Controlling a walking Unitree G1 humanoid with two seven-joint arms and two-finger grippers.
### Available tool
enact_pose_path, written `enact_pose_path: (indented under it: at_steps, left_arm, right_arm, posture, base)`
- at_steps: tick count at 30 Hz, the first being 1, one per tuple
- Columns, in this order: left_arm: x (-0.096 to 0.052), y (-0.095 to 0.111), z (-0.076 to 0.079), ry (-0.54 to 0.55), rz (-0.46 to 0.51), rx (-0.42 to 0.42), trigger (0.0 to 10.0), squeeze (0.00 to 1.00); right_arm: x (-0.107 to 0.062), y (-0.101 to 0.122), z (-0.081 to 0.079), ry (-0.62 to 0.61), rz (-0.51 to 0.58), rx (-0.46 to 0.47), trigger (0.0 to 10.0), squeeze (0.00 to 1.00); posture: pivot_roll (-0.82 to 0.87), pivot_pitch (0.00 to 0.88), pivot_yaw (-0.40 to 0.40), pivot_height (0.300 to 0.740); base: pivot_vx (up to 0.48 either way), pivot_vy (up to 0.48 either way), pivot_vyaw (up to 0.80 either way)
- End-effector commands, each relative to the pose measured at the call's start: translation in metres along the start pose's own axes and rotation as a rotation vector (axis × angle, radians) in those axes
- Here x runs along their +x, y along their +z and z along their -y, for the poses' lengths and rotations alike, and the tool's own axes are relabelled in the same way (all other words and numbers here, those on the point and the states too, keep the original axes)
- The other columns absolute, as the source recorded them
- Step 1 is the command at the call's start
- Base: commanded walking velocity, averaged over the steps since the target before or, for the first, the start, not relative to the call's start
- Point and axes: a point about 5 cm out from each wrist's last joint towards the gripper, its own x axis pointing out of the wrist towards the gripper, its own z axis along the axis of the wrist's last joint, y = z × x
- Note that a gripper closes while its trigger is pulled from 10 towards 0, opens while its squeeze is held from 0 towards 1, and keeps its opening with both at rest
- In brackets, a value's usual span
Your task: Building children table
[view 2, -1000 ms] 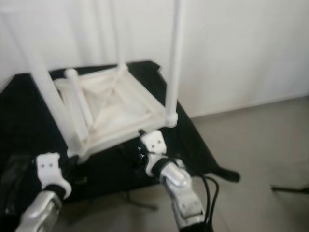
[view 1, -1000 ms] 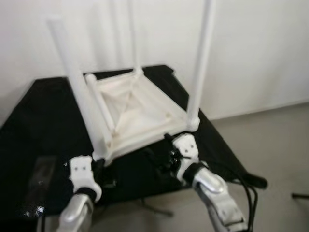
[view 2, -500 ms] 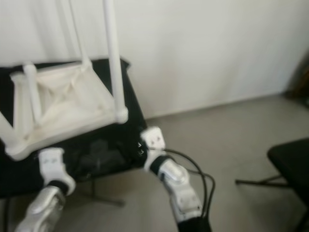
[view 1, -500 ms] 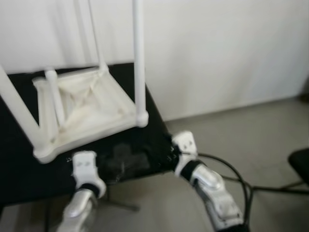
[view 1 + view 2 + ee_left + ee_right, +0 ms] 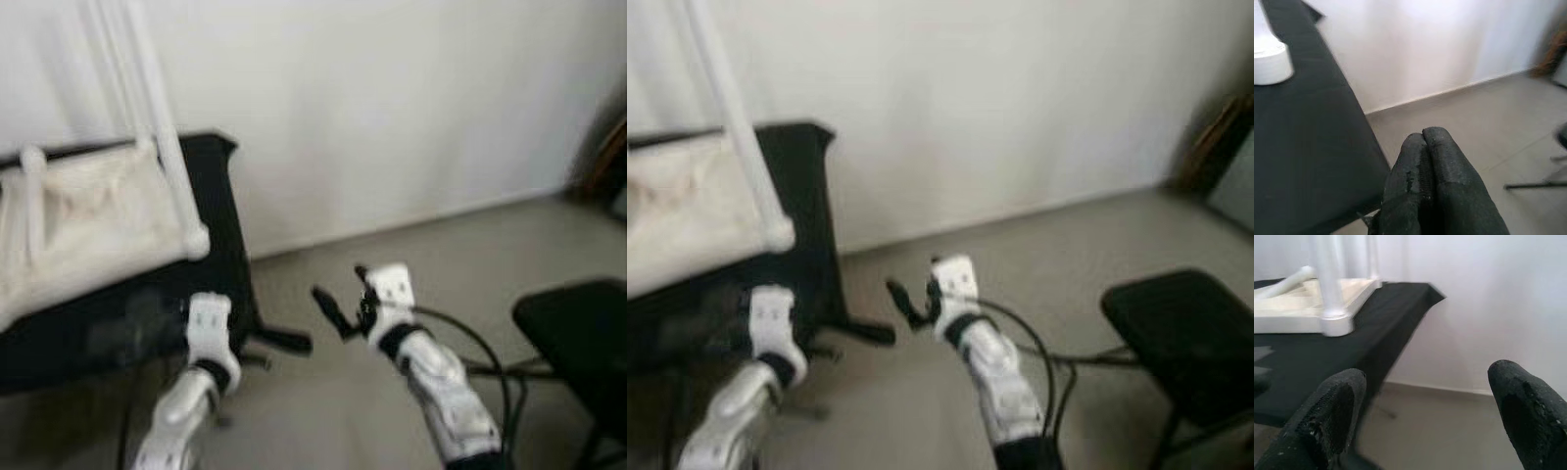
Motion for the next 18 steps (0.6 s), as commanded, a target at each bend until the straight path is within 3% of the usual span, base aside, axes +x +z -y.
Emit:
enact_pose_path:
  at_steps: [1,7,9,10,14,18]
  left_arm:
    - [0.001,0.001,0.001,0.000,0.005,-0.011,10.0,0.00]
    - [0.002,0.002,-0.017,0.161,-0.027,-0.084,10.0,0.00]
    - [-0.001,-0.003,-0.020,0.181,-0.088,0.012,10.0,0.00]
    - [-0.004,-0.006,-0.016,0.132,-0.091,0.079,10.0,0.00]
    - [-0.004,-0.006,-0.015,0.120,-0.081,0.090,10.0,0.00]
    - [-0.006,-0.007,-0.014,0.149,-0.057,0.100,10.0,0.00]
  right_arm:
    - [0.000,-0.001,0.003,-0.029,-0.006,-0.022,10.0,0.00]
    - [0.002,0.001,0.006,-0.093,0.002,-0.071,10.0,0.00]
    - [0.002,0.001,0.009,-0.118,-0.008,-0.096,10.0,0.00]
    - [0.001,0.000,0.010,-0.121,-0.009,-0.094,10.0,0.00]
    - [0.001,-0.001,0.010,-0.123,-0.008,-0.091,10.0,0.00]
    - [-0.001,-0.013,0.012,-0.174,-0.079,-0.059,10.0,0.00]
  posture:
    - [-0.08,0.000,0.040,0.740]
    - [-0.08,0.000,0.040,0.740]
    - [-0.08,0.000,0.038,0.740]
    - [-0.08,0.000,0.038,0.740]
    - [-0.08,0.000,0.038,0.740]
    - [-0.08,0.000,0.037,0.740]
  base:
    - [0.000,-0.349,0.00]
    - [0.000,-0.058,0.00]
    - [0.000,0.000,0.00]
    - [0.000,0.000,0.00]
    - [0.000,0.000,0.00]
    - [0.000,0.000,0.00]
